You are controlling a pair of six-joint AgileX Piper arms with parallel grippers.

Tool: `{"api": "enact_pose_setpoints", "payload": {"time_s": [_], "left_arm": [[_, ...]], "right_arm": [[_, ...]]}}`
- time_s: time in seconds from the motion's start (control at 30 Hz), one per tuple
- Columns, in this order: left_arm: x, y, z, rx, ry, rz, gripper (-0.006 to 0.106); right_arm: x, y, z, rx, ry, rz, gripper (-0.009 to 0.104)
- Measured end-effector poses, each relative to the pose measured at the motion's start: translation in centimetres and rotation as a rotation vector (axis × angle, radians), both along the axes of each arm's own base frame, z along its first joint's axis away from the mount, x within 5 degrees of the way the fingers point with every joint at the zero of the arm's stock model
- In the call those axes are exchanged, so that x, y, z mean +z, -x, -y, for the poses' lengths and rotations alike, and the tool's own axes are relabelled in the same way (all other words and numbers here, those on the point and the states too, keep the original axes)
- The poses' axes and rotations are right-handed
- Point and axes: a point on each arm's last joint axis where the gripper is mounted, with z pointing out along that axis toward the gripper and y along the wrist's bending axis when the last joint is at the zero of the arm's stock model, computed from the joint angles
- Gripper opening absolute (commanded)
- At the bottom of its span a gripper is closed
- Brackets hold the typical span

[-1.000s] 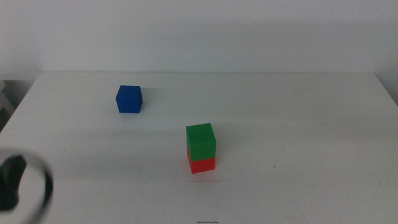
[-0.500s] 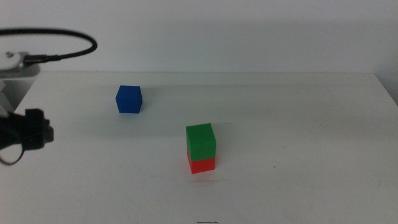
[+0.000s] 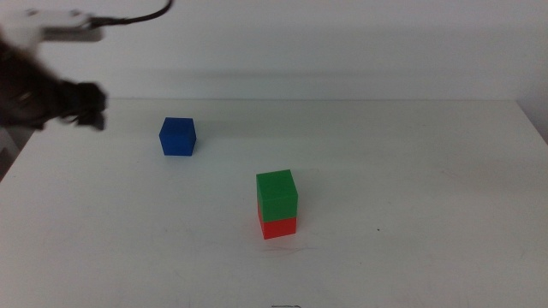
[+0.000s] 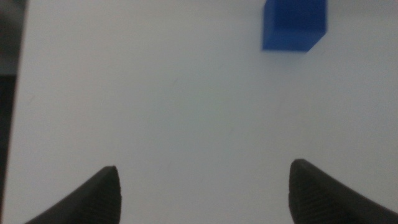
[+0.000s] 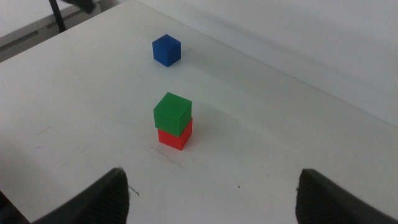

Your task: Stack red cubes first, then green, then blue cubes in a specific spot.

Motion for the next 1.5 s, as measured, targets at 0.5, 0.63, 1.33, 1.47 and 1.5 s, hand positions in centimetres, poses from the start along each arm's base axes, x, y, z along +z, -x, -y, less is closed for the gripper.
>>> {"api": "enact_pose_setpoints", "payload": {"time_s": [0.5,0.63,1.33,1.47,1.5], "left_arm": [[-5.7,-12.6,5.5,-0.122,-0.001,-0.081,0.090],[-7.6,-14.4,6.6,-0.132,0.024,-0.097,0.090],[-13.2,-17.6,7.0,-0.133,0.050,-0.103,0.028],[-10.8,-16.7,6.4,-0.162,0.051,-0.136,0.013],[-9.9,-16.2,6.2,-0.161,0.055,-0.147,0.012]], "right_arm": [[0.0,0.0,0.0,0.000,0.000,0.000,0.089],[0.0,0.0,0.0,0.000,0.000,0.000,0.089],[0.0,0.0,0.0,0.000,0.000,0.000,0.089],[0.0,0.0,0.0,0.000,0.000,0.000,0.089],[0.0,0.0,0.0,0.000,0.000,0.000,0.089]]}}
